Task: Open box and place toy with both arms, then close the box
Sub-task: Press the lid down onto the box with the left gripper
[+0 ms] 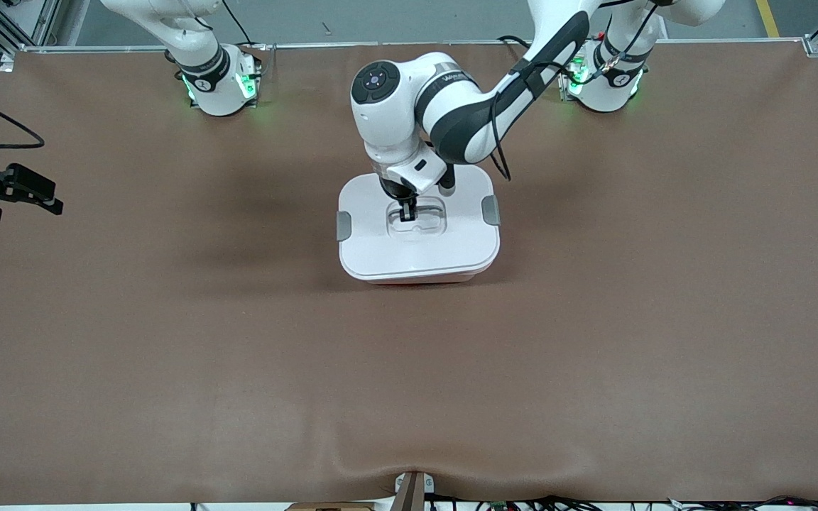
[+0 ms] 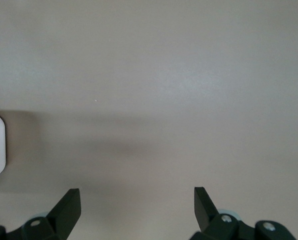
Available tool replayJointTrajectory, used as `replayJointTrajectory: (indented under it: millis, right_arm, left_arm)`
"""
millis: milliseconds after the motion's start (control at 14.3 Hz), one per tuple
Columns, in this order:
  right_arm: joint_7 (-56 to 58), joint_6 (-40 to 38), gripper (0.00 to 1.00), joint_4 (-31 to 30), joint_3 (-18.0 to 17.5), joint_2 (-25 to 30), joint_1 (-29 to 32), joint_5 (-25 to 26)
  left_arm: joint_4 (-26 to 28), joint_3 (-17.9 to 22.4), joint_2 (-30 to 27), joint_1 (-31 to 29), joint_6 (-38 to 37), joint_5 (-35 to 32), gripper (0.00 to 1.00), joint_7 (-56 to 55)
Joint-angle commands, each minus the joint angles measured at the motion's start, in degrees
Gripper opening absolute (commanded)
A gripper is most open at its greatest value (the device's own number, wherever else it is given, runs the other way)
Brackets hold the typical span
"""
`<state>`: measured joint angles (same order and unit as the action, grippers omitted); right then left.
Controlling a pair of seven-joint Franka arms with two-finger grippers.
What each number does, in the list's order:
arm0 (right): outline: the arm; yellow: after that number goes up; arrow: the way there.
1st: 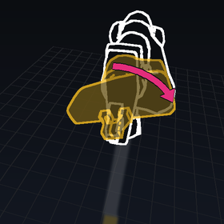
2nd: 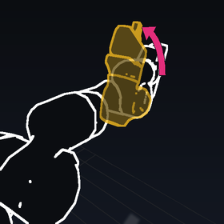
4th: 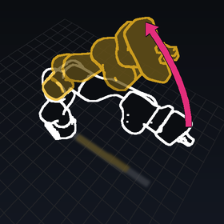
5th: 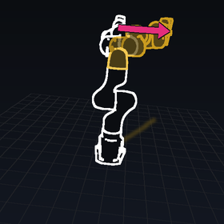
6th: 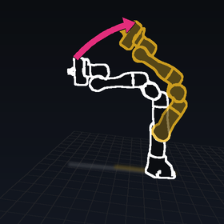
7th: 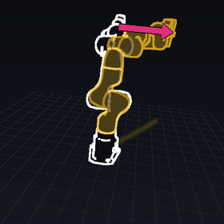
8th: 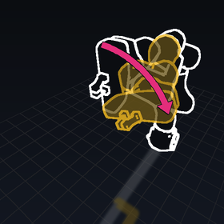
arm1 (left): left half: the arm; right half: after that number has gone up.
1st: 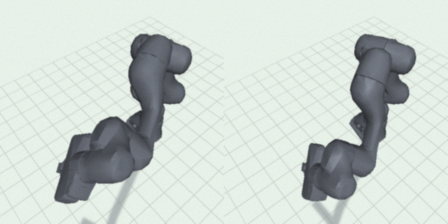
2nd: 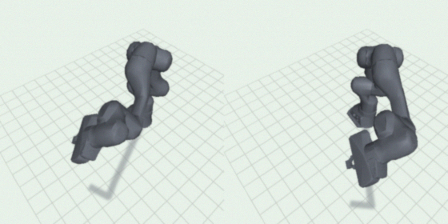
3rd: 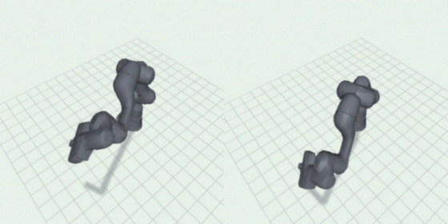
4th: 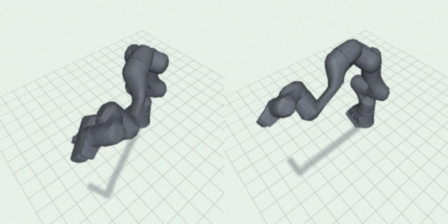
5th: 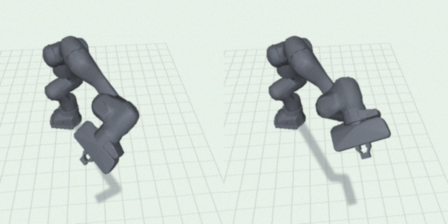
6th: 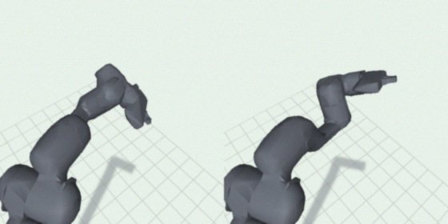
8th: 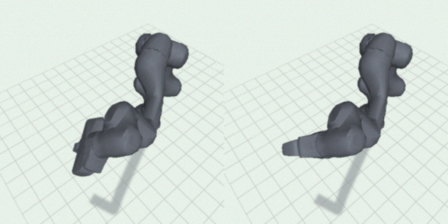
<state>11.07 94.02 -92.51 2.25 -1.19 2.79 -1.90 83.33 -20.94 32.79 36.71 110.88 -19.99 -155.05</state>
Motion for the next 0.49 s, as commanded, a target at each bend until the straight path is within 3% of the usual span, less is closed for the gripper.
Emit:
replayJointTrajectory:
  millis: [0,420]
  right_arm:
    - [3.1,1.9,1.0,-1.4,-0.1,0.7,0.4,0.1]
    - [3.7,2.0,1.0,-2.3,0.0,0.7,0.4,1.7]
  left_arm:
    - [0.6,-0.1,-0.5,0.5,0.7,-1.5,0.0,-1.6]
    - [1.8,-0.1,-0.1,0.6,0.7,-1.5,0.0,-1.1]
